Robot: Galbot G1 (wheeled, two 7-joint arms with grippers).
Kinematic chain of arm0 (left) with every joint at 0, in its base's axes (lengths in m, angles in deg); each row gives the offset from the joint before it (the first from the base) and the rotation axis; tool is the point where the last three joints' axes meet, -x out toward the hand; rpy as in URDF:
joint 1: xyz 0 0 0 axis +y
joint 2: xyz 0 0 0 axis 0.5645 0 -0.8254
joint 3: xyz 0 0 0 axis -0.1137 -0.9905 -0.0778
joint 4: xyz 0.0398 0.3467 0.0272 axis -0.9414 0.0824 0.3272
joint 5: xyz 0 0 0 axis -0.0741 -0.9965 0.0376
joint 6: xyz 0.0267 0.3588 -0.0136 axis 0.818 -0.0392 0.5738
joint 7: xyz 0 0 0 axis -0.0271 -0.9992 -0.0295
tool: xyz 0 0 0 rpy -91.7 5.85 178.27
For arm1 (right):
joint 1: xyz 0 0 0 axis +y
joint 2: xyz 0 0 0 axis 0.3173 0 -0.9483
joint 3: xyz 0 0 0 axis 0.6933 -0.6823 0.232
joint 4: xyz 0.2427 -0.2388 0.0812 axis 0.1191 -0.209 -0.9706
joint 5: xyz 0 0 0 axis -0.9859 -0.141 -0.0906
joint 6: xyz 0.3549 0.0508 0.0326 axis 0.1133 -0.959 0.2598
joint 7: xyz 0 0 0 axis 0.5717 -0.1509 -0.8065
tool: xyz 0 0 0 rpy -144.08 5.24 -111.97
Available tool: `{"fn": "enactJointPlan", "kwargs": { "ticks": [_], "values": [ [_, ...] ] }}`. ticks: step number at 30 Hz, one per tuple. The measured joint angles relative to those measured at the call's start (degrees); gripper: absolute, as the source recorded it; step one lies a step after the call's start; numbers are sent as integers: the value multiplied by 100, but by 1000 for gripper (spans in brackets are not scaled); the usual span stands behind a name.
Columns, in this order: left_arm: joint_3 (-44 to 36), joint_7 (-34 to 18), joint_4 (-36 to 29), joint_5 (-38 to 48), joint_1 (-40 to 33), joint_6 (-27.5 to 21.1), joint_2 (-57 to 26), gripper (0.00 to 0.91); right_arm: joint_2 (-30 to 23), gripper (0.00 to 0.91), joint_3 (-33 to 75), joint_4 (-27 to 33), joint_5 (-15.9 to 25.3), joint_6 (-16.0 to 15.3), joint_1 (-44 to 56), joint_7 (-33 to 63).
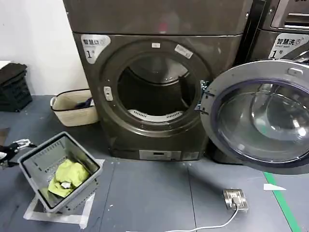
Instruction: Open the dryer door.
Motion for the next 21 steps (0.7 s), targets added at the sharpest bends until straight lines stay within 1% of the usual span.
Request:
{"fn": "enactJointPlan", "kwargs": {
  "ticks": [6, 18, 21],
  "values": [
    [-64, -1, 75, -11, -41, -1, 24, 907, -50, 907, 27, 31, -37, 99, 5, 44],
    [-86, 24, 131, -117, -10, -1, 54, 907, -78, 907, 41, 66, -50, 106, -15, 51],
    [-86, 36, 152, -141, 5, -1, 49, 907, -83, 907, 43, 100, -18, 162, -12, 20]
  ]
}}
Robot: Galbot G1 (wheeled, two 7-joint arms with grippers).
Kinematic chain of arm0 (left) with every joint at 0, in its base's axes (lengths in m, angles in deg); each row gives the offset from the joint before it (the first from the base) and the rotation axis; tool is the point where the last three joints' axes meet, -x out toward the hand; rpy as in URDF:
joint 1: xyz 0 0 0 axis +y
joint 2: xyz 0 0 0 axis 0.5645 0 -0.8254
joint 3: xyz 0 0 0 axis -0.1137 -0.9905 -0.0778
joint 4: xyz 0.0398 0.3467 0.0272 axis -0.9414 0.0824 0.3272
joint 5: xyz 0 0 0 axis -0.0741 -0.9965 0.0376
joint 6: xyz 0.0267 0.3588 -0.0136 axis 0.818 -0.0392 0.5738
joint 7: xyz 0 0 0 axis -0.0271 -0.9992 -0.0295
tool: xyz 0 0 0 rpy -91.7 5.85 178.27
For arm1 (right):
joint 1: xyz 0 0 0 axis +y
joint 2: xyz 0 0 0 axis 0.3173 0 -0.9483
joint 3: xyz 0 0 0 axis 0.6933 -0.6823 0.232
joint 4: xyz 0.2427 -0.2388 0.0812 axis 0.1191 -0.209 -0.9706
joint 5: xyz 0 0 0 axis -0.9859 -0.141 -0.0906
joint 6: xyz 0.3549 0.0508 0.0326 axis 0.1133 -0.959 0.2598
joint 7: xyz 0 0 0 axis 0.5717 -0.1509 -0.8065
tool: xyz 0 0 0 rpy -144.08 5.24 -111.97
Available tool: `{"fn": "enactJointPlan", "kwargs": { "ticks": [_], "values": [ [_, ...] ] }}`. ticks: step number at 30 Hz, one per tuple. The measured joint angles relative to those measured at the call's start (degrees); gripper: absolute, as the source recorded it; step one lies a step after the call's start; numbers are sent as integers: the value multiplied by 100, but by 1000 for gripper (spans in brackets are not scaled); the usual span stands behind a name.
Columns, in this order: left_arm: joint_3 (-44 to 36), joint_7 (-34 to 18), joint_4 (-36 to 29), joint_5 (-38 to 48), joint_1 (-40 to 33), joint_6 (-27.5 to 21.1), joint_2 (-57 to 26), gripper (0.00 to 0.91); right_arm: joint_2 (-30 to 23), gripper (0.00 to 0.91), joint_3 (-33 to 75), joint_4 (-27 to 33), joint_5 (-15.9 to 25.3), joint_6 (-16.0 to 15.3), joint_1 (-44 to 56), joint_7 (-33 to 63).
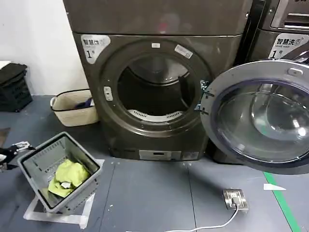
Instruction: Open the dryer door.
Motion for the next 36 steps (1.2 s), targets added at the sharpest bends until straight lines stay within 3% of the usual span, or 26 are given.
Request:
{"fn": "enactJointPlan", "kwargs": {
  "ticks": [36],
  "values": [
    [-605, -107, 308, 60, -422, 0, 61, 907, 0, 907, -28, 40, 10, 92, 16, 40]
  ]
}}
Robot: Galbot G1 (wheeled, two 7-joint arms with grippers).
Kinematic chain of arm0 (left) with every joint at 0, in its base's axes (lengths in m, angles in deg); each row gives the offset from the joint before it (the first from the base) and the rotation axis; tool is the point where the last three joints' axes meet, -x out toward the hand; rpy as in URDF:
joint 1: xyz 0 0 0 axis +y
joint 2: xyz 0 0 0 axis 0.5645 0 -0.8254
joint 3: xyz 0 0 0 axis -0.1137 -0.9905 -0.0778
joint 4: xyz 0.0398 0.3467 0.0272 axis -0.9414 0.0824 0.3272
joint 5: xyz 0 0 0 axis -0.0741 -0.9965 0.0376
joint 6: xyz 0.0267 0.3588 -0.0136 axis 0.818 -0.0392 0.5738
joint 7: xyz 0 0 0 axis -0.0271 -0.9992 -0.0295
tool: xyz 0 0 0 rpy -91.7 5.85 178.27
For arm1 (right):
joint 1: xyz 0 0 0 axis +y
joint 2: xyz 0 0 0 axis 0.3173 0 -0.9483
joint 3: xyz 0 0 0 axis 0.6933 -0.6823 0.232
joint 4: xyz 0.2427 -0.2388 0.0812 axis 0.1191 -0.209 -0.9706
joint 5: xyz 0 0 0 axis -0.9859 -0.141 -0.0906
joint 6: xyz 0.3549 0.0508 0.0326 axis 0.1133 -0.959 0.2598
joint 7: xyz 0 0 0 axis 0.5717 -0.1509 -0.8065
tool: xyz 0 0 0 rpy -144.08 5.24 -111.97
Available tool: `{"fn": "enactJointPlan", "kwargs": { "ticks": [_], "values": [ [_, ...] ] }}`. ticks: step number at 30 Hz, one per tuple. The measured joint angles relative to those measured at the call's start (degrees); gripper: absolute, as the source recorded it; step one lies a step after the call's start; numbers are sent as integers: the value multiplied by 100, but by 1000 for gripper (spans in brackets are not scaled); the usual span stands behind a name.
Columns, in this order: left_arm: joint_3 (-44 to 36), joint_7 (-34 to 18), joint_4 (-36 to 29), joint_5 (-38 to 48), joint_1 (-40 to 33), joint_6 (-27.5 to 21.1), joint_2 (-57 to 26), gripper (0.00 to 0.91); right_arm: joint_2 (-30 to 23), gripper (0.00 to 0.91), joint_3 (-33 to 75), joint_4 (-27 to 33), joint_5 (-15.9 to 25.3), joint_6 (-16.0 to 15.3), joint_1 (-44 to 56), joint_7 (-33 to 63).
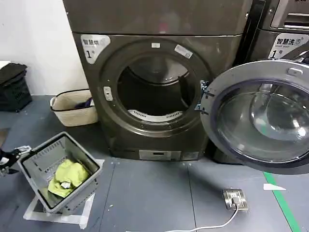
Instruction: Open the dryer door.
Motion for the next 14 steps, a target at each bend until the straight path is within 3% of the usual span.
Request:
{"fn": "enactJointPlan", "kwargs": {
  "ticks": [14],
  "values": [
    [-191, -1, -37, -20, -128, 0, 18, 907, -12, 907, -2, -34, 10, -1, -4, -13]
  ]
}}
